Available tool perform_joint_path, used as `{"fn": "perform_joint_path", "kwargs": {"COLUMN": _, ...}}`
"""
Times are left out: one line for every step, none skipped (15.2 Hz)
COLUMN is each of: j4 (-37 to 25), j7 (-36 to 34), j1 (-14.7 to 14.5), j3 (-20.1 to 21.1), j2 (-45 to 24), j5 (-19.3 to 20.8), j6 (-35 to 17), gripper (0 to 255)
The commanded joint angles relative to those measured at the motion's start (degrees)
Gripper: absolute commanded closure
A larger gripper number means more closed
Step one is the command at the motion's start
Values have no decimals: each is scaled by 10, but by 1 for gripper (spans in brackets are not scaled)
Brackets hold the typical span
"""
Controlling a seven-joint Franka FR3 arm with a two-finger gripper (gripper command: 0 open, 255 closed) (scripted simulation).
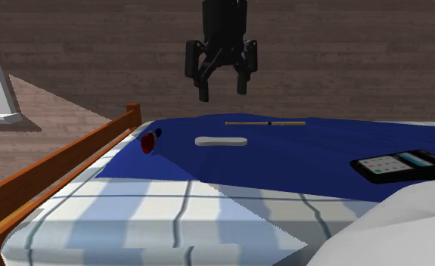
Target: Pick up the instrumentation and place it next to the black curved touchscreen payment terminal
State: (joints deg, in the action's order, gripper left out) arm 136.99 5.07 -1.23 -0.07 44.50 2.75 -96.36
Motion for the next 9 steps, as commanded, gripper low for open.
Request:
{"fn": "perform_joint_path", "kwargs": {"j4": 0, "j7": 0, "j1": 0, "j3": 0, "j2": 0, "j5": 0, "j6": 0, "gripper": 0}}
{"fn": "perform_joint_path", "kwargs": {"j4": 1, "j7": 23, "j1": 0, "j3": -13, "j2": -12, "j5": 7, "j6": -13, "gripper": 0}}
{"fn": "perform_joint_path", "kwargs": {"j4": 1, "j7": 46, "j1": -1, "j3": -27, "j2": -25, "j5": 14, "j6": -25, "gripper": 0}}
{"fn": "perform_joint_path", "kwargs": {"j4": 0, "j7": 69, "j1": -2, "j3": -40, "j2": -39, "j5": 20, "j6": -38, "gripper": 0}}
{"fn": "perform_joint_path", "kwargs": {"j4": -2, "j7": 92, "j1": -3, "j3": -52, "j2": -54, "j5": 25, "j6": -51, "gripper": 0}}
{"fn": "perform_joint_path", "kwargs": {"j4": -6, "j7": 114, "j1": -5, "j3": -65, "j2": -70, "j5": 30, "j6": -63, "gripper": 0}}
{"fn": "perform_joint_path", "kwargs": {"j4": -10, "j7": 137, "j1": -6, "j3": -78, "j2": -87, "j5": 34, "j6": -75, "gripper": 0}}
{"fn": "perform_joint_path", "kwargs": {"j4": -15, "j7": 159, "j1": -8, "j3": -90, "j2": -104, "j5": 38, "j6": -87, "gripper": 0}}
{"fn": "perform_joint_path", "kwargs": {"j4": -22, "j7": 182, "j1": -10, "j3": -102, "j2": -123, "j5": 40, "j6": -99, "gripper": 0}}
